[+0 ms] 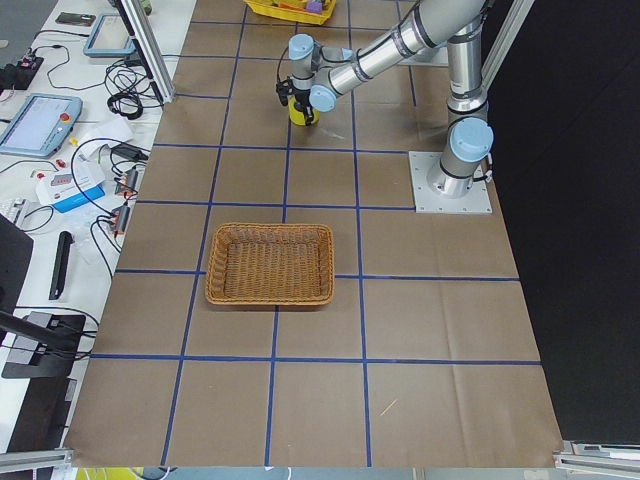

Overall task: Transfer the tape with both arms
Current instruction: 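Close the left gripper on the tape roll rim, then carry the tape roll with the left gripper into the woven basket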

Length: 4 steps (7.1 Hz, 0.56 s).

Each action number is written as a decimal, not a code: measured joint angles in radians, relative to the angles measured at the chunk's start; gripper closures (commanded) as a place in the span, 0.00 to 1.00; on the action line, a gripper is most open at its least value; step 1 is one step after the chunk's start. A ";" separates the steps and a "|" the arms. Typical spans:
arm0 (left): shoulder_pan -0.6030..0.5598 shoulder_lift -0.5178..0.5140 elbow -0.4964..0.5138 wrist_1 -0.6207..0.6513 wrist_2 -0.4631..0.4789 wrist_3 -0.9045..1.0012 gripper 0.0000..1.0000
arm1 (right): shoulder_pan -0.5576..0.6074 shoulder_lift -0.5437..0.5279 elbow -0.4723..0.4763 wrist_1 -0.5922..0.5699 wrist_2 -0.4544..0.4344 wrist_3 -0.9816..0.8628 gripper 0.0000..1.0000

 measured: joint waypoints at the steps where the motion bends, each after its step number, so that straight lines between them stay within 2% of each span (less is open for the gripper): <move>1: 0.070 0.031 0.007 -0.018 0.003 0.049 1.00 | 0.000 0.000 0.000 0.000 0.001 0.000 0.00; 2: 0.174 0.073 0.020 -0.066 0.003 0.167 1.00 | -0.001 0.001 0.000 0.000 0.003 0.000 0.00; 4: 0.429 0.126 0.101 -0.219 0.018 0.550 1.00 | -0.002 0.001 0.000 -0.001 0.004 0.000 0.00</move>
